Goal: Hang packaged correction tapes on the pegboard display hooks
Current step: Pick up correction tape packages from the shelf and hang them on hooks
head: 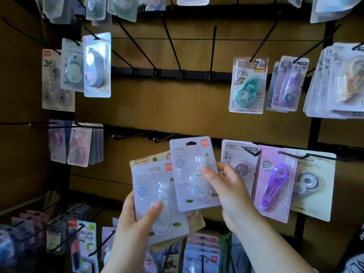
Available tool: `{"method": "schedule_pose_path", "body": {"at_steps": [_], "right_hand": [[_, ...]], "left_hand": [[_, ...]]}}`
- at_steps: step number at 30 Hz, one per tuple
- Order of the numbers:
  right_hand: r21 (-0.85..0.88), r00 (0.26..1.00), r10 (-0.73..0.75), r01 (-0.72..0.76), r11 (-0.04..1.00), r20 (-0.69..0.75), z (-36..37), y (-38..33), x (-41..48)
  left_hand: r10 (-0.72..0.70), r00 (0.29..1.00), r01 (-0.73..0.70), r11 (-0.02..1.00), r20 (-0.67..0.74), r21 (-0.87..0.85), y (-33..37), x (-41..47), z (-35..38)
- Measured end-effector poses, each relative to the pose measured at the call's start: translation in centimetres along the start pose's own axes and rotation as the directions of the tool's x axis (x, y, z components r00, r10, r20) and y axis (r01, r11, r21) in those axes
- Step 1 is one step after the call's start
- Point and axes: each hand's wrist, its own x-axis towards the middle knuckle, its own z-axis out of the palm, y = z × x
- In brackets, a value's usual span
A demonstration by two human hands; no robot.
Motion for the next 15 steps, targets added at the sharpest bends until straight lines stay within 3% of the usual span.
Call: {"method": "schedule_pose_path", "body": {"at_steps": [6,15], "right_hand": [[-0.113,0.997,-0.072,0.068,0.991,-0.032,-0.6,0.4,0.4],[-0.157,0.989,-0.11,0.094,0.983,-0.098,-1.5,0.6,0.8]], "left_hand": [[0.003,0.998,-0.003,1.0,-0.061,-0.002,0.3,0.0,-1.4],[0.005,1.0,-0.005,1.0,-0.013,0.029,0.7,-0.1,-1.0]]}}
